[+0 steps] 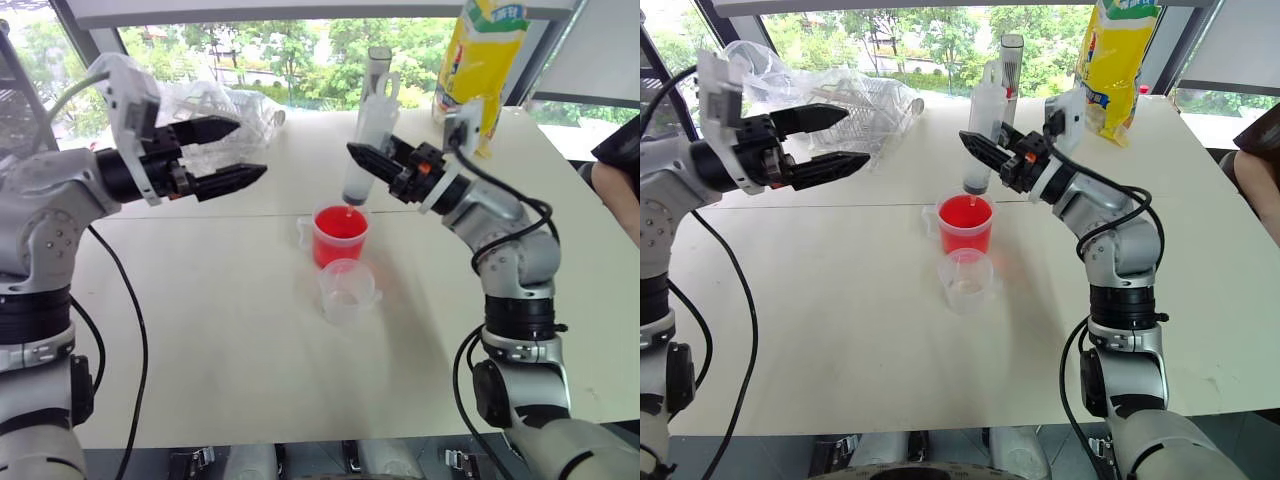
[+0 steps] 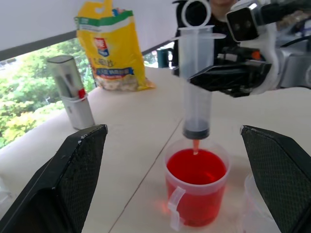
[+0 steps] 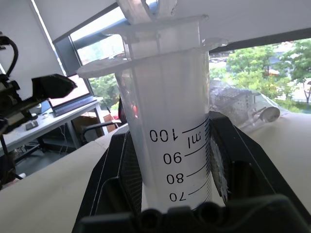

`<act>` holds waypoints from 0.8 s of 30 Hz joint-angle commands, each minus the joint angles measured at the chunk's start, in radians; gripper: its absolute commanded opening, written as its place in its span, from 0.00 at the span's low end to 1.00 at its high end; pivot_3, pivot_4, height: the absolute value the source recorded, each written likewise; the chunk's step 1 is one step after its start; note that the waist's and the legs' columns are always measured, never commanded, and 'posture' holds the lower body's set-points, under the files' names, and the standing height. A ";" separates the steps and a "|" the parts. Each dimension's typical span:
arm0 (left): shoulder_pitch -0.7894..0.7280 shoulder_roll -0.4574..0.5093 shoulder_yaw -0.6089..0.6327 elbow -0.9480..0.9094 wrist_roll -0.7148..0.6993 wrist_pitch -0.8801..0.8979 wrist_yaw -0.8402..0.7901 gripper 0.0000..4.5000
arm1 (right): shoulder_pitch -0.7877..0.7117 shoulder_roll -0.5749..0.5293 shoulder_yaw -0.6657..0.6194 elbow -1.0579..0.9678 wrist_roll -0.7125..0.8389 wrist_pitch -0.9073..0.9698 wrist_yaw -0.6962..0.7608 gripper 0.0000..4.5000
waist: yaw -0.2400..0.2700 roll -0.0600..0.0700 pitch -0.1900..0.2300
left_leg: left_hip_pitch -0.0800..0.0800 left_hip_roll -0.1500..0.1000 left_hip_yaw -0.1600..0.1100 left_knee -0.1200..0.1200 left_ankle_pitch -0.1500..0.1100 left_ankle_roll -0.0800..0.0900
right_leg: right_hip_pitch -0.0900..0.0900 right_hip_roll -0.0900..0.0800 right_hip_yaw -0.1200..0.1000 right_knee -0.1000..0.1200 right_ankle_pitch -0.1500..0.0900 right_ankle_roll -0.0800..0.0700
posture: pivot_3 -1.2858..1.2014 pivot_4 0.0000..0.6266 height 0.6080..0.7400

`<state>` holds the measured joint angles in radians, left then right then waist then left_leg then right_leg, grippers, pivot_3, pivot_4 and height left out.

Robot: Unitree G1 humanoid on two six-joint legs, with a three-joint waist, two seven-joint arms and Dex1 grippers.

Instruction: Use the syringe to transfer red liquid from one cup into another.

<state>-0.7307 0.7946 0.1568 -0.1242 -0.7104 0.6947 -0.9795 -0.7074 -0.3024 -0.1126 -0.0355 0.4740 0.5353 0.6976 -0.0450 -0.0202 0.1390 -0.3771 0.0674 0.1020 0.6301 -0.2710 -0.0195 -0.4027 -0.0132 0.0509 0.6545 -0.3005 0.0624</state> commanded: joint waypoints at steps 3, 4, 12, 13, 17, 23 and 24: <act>-0.081 -0.021 -0.033 0.043 0.035 -0.043 -0.026 1.00 | 0.039 0.004 0.066 -0.023 -0.045 -0.107 0.022 0.33 | -0.001 0.000 0.000 | 0.000 0.000 0.000 0.000 0.001 -0.001 | 0.000 0.000 0.000 0.000 0.000 0.000 | 0.52 0.24 1.00; -0.095 -0.030 -0.043 0.056 0.045 -0.051 -0.031 1.00 | 0.048 0.005 0.079 -0.028 -0.052 -0.119 0.023 0.33 | 0.000 0.000 0.000 | 0.000 0.000 0.000 0.000 0.001 -0.001 | 0.000 0.000 0.000 0.000 0.000 0.000 | 0.52 0.24 1.00; -0.204 -0.121 -0.132 0.163 0.122 -0.120 -0.073 1.00 | 0.058 0.011 0.122 -0.034 -0.073 -0.165 0.018 0.33 | 0.002 0.000 0.000 | 0.000 0.000 0.000 0.000 0.002 -0.004 | 0.000 0.001 0.000 0.000 0.000 0.000 | 0.52 0.24 1.00; -0.216 -0.133 -0.143 0.180 0.136 -0.133 -0.078 1.00 | 0.059 0.009 0.127 -0.035 -0.075 -0.168 0.019 0.33 | 0.002 0.000 0.000 | 0.000 0.000 0.000 0.000 0.002 -0.004 | 0.000 0.001 0.000 0.000 0.000 0.000 | 0.52 0.24 1.00; -0.270 -0.192 -0.176 0.301 0.210 -0.220 -0.083 1.00 | 0.066 0.001 0.143 -0.044 -0.082 -0.174 0.025 0.33 | 0.002 0.000 0.000 | 0.000 0.000 0.000 0.000 0.003 -0.004 | 0.000 0.001 0.000 0.000 0.000 0.000 | 0.52 0.24 1.00; -0.350 -0.267 -0.194 0.458 0.275 -0.303 -0.116 1.00 | 0.071 0.001 0.151 -0.065 -0.083 -0.165 0.022 0.33 | 0.001 0.000 0.000 | 0.000 0.000 0.000 0.000 0.003 -0.004 | 0.000 0.002 0.000 0.000 0.000 0.000 | 0.52 0.24 1.00; -0.359 -0.276 -0.195 0.473 0.282 -0.313 -0.124 1.00 | 0.071 0.001 0.152 -0.067 -0.082 -0.164 0.022 0.33 | 0.002 0.000 0.000 | 0.000 0.000 0.000 0.000 0.003 -0.004 | 0.000 0.002 0.000 0.000 0.000 0.000 | 0.52 0.24 1.00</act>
<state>-1.0597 0.5196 -0.0418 0.3477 -0.4378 0.4109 -1.0894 -0.6275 -0.3003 0.0428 -0.0482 0.3860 0.3858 0.7180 -0.0435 -0.0202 0.1390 -0.3775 0.0672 0.1017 0.6302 -0.2684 -0.0237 -0.4028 -0.0114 0.0513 0.6548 -0.3006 0.0625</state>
